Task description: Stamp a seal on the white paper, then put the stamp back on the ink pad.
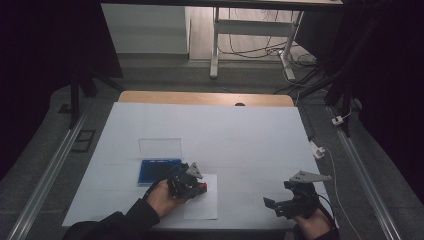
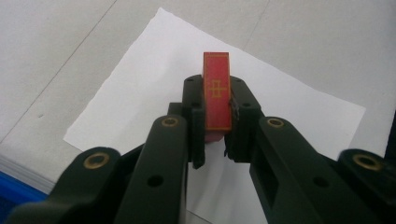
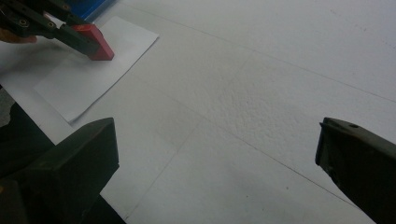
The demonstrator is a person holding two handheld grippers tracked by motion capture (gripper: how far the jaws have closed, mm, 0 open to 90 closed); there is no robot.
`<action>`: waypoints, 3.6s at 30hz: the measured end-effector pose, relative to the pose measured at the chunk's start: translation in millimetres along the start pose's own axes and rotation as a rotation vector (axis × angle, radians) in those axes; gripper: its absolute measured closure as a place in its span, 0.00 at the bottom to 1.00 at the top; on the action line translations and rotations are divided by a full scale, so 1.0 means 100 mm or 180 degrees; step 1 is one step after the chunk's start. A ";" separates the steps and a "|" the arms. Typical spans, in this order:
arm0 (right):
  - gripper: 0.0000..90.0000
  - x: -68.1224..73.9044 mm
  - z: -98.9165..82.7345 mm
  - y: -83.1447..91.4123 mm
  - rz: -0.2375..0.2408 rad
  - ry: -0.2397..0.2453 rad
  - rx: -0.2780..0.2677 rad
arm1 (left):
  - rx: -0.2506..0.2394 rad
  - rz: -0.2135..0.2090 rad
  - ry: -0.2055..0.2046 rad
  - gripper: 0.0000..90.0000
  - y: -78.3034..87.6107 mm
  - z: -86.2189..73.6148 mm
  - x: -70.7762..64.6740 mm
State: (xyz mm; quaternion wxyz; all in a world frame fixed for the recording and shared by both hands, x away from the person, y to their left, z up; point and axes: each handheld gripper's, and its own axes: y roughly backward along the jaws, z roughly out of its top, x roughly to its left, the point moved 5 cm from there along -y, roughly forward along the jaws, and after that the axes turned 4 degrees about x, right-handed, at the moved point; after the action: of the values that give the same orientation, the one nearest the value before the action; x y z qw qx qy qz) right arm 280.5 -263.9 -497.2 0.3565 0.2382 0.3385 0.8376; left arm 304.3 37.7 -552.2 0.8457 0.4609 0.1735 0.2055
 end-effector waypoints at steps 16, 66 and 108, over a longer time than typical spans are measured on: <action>0.00 0.00 0.00 0.01 -0.0006 0.0003 0.0002 | -0.0147 -0.0058 0.0035 0.88 0.16 0.05 0.01; 0.00 0.00 0.00 0.01 0.0020 -0.0012 -0.0035 | -0.0375 0.0242 0.0384 0.88 0.83 -0.23 0.35; 0.00 0.00 0.00 0.01 0.0012 0.0000 -0.0021 | -0.0306 0.0521 0.0873 0.88 0.87 -0.61 0.91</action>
State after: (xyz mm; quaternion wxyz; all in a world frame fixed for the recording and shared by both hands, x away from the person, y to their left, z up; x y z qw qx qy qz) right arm 279.8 -264.4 -496.5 0.3556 0.2378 0.3354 0.8394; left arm 335.7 170.0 -518.8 0.8156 0.4002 0.2391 0.3427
